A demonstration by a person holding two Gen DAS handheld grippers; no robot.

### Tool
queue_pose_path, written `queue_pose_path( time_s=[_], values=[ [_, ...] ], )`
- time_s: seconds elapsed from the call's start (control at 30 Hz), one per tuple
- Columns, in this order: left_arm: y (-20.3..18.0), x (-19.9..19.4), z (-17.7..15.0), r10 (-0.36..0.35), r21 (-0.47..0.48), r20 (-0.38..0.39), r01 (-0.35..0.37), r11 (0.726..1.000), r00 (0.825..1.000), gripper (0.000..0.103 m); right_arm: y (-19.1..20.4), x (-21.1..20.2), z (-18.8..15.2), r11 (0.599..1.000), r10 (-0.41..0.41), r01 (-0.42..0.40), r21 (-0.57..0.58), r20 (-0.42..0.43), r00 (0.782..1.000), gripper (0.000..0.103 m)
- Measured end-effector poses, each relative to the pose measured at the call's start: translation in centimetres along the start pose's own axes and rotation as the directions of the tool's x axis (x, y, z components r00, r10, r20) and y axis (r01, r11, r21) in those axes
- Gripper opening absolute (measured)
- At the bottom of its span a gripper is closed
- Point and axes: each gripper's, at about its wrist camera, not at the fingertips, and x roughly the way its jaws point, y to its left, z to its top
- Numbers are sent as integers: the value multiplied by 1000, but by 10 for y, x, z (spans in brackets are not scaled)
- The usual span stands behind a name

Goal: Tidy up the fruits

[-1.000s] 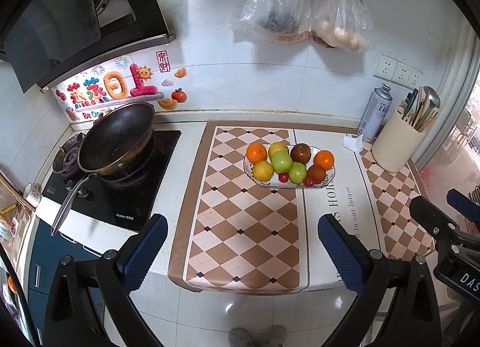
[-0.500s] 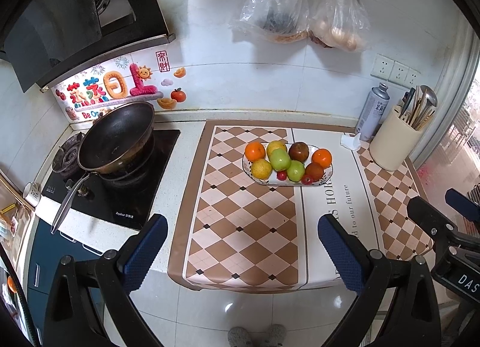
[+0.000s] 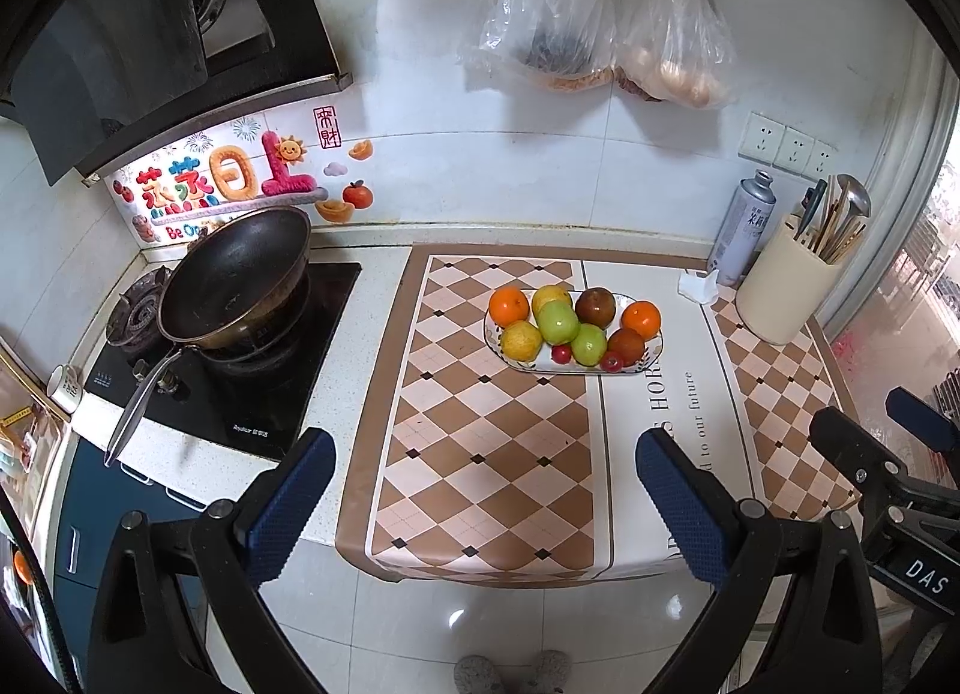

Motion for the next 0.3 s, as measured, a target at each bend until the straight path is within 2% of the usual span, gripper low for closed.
queue_pose_path(
  time_s=[0.3],
  values=[
    [-3, -9, -4, 15, 6, 26, -16, 1000, 1000, 103, -2, -4, -2, 1000, 0, 0, -5, -1, 1000, 97]
  ],
)
